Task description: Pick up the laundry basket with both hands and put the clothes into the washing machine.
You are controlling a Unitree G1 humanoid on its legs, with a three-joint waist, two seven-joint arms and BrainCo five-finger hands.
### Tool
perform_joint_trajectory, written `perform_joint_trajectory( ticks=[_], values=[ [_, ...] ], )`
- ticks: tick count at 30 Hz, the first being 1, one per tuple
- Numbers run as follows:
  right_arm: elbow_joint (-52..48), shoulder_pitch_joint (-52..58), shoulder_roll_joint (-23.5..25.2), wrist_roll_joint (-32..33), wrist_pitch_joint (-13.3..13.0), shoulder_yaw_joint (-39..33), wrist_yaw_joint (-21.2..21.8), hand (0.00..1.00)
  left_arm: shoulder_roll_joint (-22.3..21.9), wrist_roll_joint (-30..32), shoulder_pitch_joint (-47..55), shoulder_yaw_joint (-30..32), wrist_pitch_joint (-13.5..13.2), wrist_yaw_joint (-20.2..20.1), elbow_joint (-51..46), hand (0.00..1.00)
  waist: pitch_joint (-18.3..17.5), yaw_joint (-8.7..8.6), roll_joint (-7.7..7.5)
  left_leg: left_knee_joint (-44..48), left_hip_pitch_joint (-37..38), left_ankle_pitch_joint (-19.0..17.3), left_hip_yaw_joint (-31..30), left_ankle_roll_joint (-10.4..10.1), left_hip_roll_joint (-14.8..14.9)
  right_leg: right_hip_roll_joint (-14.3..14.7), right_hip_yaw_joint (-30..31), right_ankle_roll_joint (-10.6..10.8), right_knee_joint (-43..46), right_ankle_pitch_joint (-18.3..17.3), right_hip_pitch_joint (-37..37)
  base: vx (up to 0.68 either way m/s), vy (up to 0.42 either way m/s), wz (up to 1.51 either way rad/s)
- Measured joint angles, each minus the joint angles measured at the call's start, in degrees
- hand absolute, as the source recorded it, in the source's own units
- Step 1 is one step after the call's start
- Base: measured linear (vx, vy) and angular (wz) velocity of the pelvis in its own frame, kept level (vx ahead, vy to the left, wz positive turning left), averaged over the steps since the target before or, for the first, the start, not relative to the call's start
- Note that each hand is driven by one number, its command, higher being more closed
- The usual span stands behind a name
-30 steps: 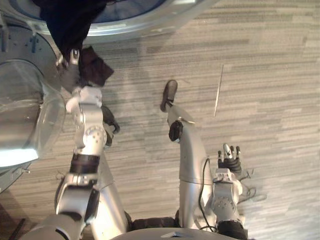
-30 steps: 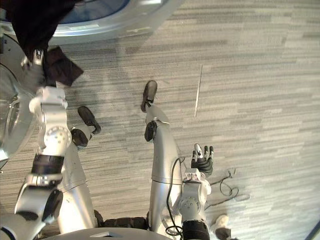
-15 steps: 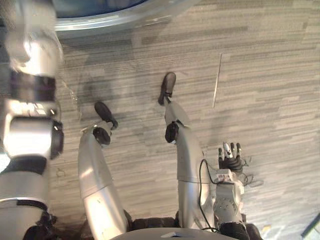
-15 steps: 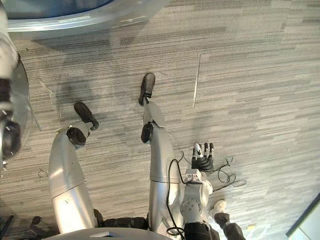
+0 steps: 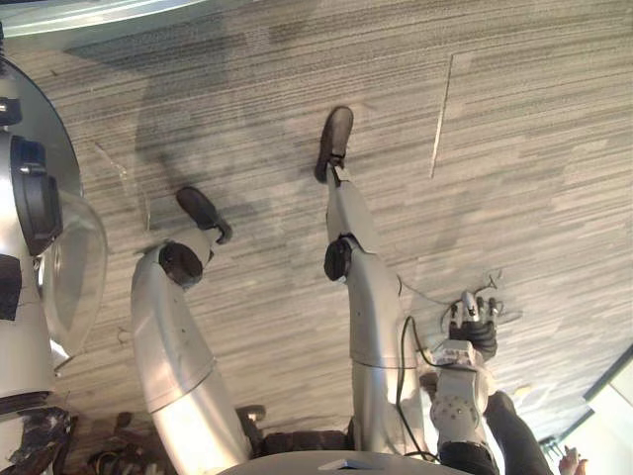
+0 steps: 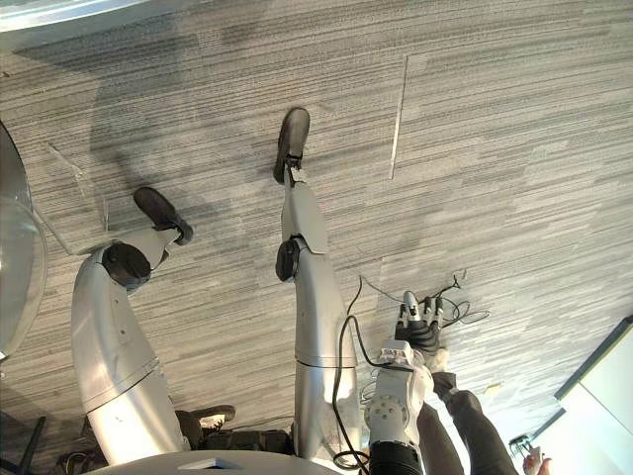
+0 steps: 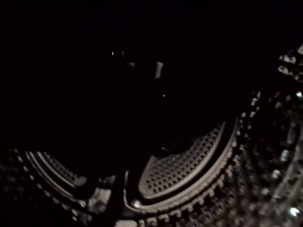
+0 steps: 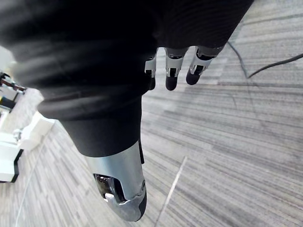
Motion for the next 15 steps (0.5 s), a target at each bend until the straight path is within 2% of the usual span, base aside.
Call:
perform_joint_trajectory(
  ticks=[1, 2, 3, 4, 5, 6, 7, 8, 9, 11, 12, 13, 14, 15],
  values=[
    [-0.1, 0.0, 0.0, 0.0, 0.0, 0.0, -0.1, 0.0, 0.0, 5.0, -0.1, -0.6, 0.1, 2.4, -1.0, 0.0, 0.0, -0.15, 0.0, 0.2, 0.0, -0.2, -0.1, 0.0, 0.0, 0.0, 0.0, 0.0, 0.2, 0.0, 0.0, -0.04, -0.016, -0.1],
    [-0.4, 0.0, -0.1, 0.0, 0.0, 0.0, -0.1, 0.0, 0.3, 14.9, -0.1, -3.1, 1.1, 6.5, -4.6, 0.0, 0.0, -0.34, 0.0, 0.6, -0.2, -0.3, -0.6, 0.1, 0.0, 0.1, -0.1, 0.0, 0.7, 0.0, 0.0, -0.05, -0.023, -0.02],
    [-0.9, 0.0, -0.1, 0.0, -0.1, 0.0, 0.0, 0.0, 0.7, 22.6, -0.1, -4.9, 2.6, 8.7, -6.7, 0.0, 0.0, -0.42, 0.0, 0.8, -0.3, -0.4, -0.9, 0.2, 0.0, 0.1, -0.2, 0.1, 1.0, -0.1, 0.0, -0.05, -0.027, 0.04],
    [-1.9, 0.3, -0.1, 0.0, -0.6, 0.2, 0.7, 0.0, 1.7, 42.7, -0.3, -10.7, 7.9, 13.2, -9.1, 0.0, 0.0, -0.48, -0.01, 1.0, -0.4, -0.5, -1.1, 0.4, 0.0, 0.0, -0.4, 0.1, 1.2, -0.1, 0.1, -0.06, -0.034, 0.07],
    [-2.2, 0.4, -0.3, 0.0, -1.0, 0.2, 1.4, 0.0, 2.5, 53.1, -0.1, -16.1, 10.7, 14.9, -9.8, 0.0, 0.0, -0.36, -0.02, 1.0, -0.5, -0.6, -1.2, 0.5, 0.0, 0.0, -0.5, 0.3, 1.2, -0.3, 0.3, -0.07, -0.039, 0.11],
    [-2.4, 0.4, -1.0, 0.0, -1.3, 0.4, 3.1, 0.0, 2.5, 68.3, 0.2, -22.1, 14.3, 14.9, -11.1, 0.0, 0.0, -0.08, -0.02, 1.0, -0.5, -0.6, -1.2, 0.6, 0.0, -0.2, -0.7, 1.4, 1.2, -1.1, 0.3, -0.07, -0.041, 0.08],
    [-2.6, 0.4, -1.4, 0.1, -1.6, 0.8, 3.7, 0.0, 2.1, 72.1, 0.6, -22.8, 16.2, 14.5, -10.9, 0.0, 0.0, -0.05, -0.02, 0.9, -0.5, -0.5, -1.2, 0.7, -0.1, -0.2, -0.7, 1.7, 1.3, -1.4, 0.3, -0.07, -0.043, 0.08],
    [-3.3, 0.4, -1.8, 0.2, -1.8, 1.6, 4.9, 0.0, 2.4, 80.7, 1.2, -22.7, 18.3, 13.2, -10.0, 0.0, 0.0, -0.18, -0.02, 0.7, -0.4, -0.3, -1.2, 0.7, -0.1, -0.4, -0.9, 2.0, 1.4, -1.8, 0.3, -0.06, -0.042, 0.07],
    [-4.1, 0.3, -1.7, 0.9, -2.0, 2.4, 5.1, 0.0, 2.0, 85.8, 1.5, -22.5, 19.1, 11.2, -8.9, 0.0, 0.0, -0.13, -0.04, 0.7, -0.3, -0.2, -1.2, 0.6, -0.2, -0.5, -0.9, 1.9, 1.7, -1.8, 0.3, -0.06, -0.047, 0.06],
    [-4.4, 0.3, -1.7, 1.9, -2.1, 3.7, 6.1, 0.0, 0.1, 87.3, 2.6, -19.7, 19.6, 9.5, -6.5, 0.0, 0.0, -0.24, -0.12, 0.7, 0.1, -0.2, -1.2, 0.6, -0.2, -0.5, -0.9, 1.7, 2.2, -1.7, 0.4, -0.04, -0.036, 0.04],
    [-4.4, 0.3, -1.6, 2.1, -2.0, 4.8, 6.4, 0.0, -3.6, 86.3, 5.3, -12.5, 19.8, 8.1, -2.7, 0.0, 0.0, -0.61, -0.14, 0.7, 0.4, -0.3, -1.3, 0.5, -0.1, -0.6, -0.9, 1.7, 2.8, -1.8, 0.5, -0.03, -0.027, 0.03],
    [-4.4, 0.3, -1.5, 2.2, -2.0, 5.4, 6.5, 0.0, -5.3, 85.5, 6.6, -8.8, 20.0, 7.5, -0.8, 0.0, 0.0, -0.89, -0.14, 0.7, 0.5, -0.3, -1.3, 0.5, -0.1, -0.7, -0.9, 1.7, 3.0, -2.0, 0.6, -0.04, -0.031, 0.05],
    [-4.5, 0.3, -1.0, 2.3, -2.0, 5.9, 6.6, 0.0, -8.0, 82.1, 9.0, -2.4, 20.4, 6.8, 4.1, 0.0, 0.0, -1.38, -0.15, 0.7, 0.5, -0.3, -1.7, 0.5, -0.1, -0.7, -1.1, 1.9, 3.5, -2.3, 0.6, -0.03, -0.02, 0.04],
    [-4.4, 0.3, -0.7, 2.3, -1.9, 5.9, 6.6, 0.0, -8.9, 77.4, 10.1, 0.1, 20.5, 6.0, 6.6, 0.0, 0.0, -1.52, -0.15, 0.7, 0.5, -0.3, -1.8, 0.5, -0.1, -0.7, -1.2, 1.9, 3.7, -2.5, 0.6, -0.04, -0.027, 0.06]
  ],
)
